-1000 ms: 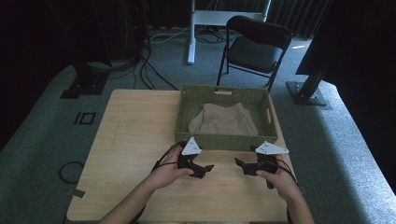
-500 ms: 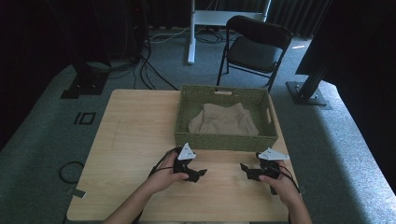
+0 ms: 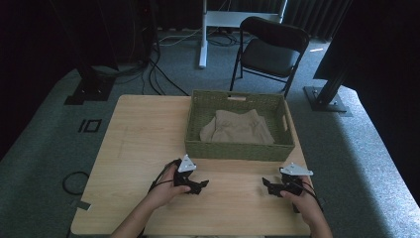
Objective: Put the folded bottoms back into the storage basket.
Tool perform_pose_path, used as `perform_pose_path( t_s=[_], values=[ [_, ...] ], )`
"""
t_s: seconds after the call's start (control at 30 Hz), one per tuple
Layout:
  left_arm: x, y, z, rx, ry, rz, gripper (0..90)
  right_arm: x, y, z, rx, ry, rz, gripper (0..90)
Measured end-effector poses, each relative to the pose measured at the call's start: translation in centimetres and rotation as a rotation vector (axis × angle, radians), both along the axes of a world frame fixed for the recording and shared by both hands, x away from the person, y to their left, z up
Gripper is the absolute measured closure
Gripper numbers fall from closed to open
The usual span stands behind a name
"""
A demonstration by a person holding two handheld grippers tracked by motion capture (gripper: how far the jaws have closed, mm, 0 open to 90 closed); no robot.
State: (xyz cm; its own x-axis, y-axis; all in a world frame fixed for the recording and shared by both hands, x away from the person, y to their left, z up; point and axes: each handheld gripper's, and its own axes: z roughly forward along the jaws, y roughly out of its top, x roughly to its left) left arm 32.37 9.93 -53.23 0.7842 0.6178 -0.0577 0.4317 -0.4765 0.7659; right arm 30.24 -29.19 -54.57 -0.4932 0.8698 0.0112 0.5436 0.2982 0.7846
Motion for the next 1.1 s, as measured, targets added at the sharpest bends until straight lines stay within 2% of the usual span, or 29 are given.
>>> perform_pose_path(
  t_s=[0.33, 0.7, 0.83, 1.0, 1.1],
  values=[
    [-0.4, 2.3, -0.6, 0.002, 0.005, 0.061, 17.2, -0.7, -0.9, -0.7, -0.020, 0.014, -0.038, 13.5],
    [-0.8, 5.0, -1.0, 0.010, 0.005, 0.178, 17.2, -1.3, -1.6, -1.1, -0.045, 0.022, -0.076, 13.5],
    [-0.9, 5.8, -1.3, 0.029, 0.008, 0.214, 17.2, -1.3, -1.5, -1.2, -0.078, 0.036, -0.089, 13.6],
    [-0.9, 6.4, -1.6, 0.050, 0.008, 0.242, 17.2, -1.3, -1.6, -1.2, -0.071, 0.039, -0.103, 13.6],
    [-1.0, 6.8, -1.8, 0.071, 0.012, 0.255, 17.2, -1.2, -1.7, -1.2, -0.041, 0.070, -0.122, 13.5]
  ],
)
